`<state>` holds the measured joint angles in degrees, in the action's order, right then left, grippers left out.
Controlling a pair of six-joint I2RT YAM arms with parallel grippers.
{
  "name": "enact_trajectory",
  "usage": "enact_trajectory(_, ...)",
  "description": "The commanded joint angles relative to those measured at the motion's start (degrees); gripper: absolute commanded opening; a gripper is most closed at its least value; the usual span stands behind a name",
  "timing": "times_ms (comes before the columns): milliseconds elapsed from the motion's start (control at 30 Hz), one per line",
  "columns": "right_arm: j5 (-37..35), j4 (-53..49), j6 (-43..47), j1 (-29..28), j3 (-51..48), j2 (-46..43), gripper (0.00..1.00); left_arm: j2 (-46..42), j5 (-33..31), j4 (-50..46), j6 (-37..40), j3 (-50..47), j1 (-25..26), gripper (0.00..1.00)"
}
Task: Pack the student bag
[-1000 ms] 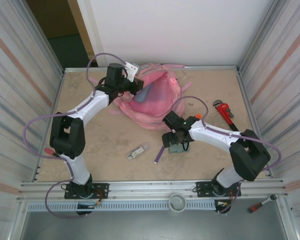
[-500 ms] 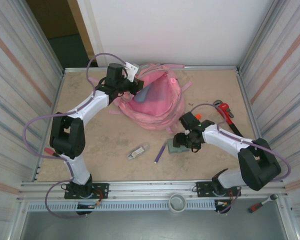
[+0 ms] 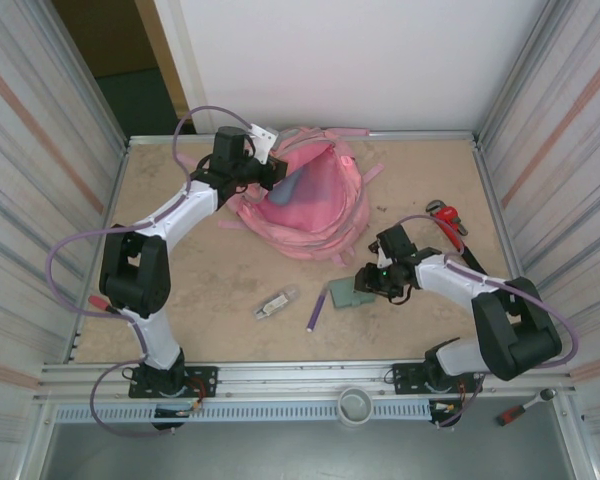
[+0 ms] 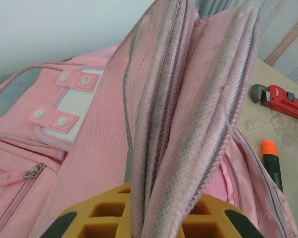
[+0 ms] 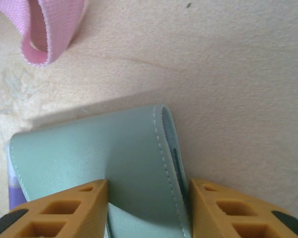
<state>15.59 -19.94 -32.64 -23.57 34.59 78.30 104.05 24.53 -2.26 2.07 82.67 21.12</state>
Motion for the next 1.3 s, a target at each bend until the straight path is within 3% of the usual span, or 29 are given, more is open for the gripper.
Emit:
enact_trajectory(0,2.1,6.2,-0.3,0.4,-2.9,-3.0,0.30,-0.6,0.6,3.4,-0.3,-0.4,-0.3,0.00)
enact_trajectory(133,3.8,11.5,-1.2,0.6,-4.7,-6.4,0.06,-0.6,0.1,3.4,-0.1,-0.6,-0.4,0.00)
enact_trajectory(200,5.5,12.9,-1.2,1.0,-4.7,-6.8,0.00,-0.6,0.1,3.5,-0.1,-0.8,-0.4,0.00)
enact_trajectory(400,9.6,12.0,-1.2,3.0,-2.5,-9.0,0.00,-0.8,-0.1,3.4,-0.3,-0.5,-0.4,0.00)
enact_trajectory(600,14.9,2.0,-0.7,7.9,4.7,-17.8,0.00,-1.0,-0.1,2.8,0.1,-0.1,-0.4,0.00)
enact_trajectory(767,17.0,2.0,-3.4,8.0,11.7,-19.3,0.00,-0.8,0.0,2.8,0.0,0.2,-0.4,0.00)
enact_trajectory(900,13.6,8.8,-6.2,7.0,16.6,-13.1,0.00,-0.5,1.3,3.6,-0.8,0.2,-0.4,0.00)
enact_trajectory(1267,-5.2,23.5,-13.5,1.5,35.1,17.3,0.00,-1.3,4.6,2.7,-0.9,1.5,-0.3,0.00)
